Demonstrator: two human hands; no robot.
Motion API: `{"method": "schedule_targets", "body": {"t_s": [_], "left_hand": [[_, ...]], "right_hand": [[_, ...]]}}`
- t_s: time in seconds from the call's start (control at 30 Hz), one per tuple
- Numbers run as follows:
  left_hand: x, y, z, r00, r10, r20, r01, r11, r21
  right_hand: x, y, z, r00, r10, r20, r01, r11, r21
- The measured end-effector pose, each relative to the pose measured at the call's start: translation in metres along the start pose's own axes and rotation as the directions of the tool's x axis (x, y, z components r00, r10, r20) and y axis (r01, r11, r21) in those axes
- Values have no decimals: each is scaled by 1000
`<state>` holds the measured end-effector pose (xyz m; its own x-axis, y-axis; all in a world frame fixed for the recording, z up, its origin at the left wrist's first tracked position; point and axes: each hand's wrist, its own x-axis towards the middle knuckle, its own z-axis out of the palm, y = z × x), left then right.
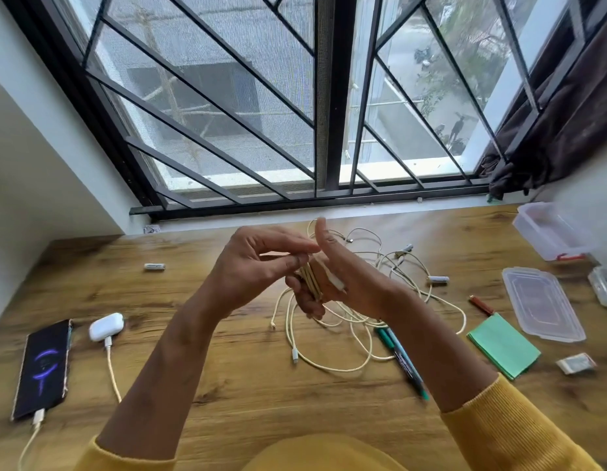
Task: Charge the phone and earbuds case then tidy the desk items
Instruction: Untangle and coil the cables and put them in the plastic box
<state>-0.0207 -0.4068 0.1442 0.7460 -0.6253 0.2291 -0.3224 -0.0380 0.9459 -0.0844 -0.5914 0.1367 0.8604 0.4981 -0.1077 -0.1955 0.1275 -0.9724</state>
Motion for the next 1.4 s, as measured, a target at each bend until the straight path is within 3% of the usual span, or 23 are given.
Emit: {"method": "schedule_targets", "body": {"t_s": [0.2,0.37,0.57,0.73,0.87,0.97,1.23,1.4], "left_hand": [[-11,2,9,1000,-15,-18,14,1000,-17],[-15,-7,7,994,-65,-89,50,986,-162],[-19,-13,8,986,-147,76,164,936,-311],[-20,-10,12,994,-87,61,97,975,-199],[-26,-15,20,995,-22,-95,24,1000,19],[-27,-19,22,987,11,-163,0,997,71],[-23,-27,24,973,25,-229,15,985,172],[-19,-29,27,960,62,-272,-5,978,207]], "right_hand": [[3,16,-1,999,-39,-34,35,994,-102],[3,21,2,993,-47,-106,45,999,-21],[3,7,2,996,-90,-9,90,996,-12],[5,11,2,995,-80,57,76,994,77],[13,11,6,992,-90,83,74,980,184],[18,13,9,1000,-30,-2,30,967,253],[24,14,15,955,-38,-295,114,963,244],[23,11,27,872,-58,-487,164,970,179]]}}
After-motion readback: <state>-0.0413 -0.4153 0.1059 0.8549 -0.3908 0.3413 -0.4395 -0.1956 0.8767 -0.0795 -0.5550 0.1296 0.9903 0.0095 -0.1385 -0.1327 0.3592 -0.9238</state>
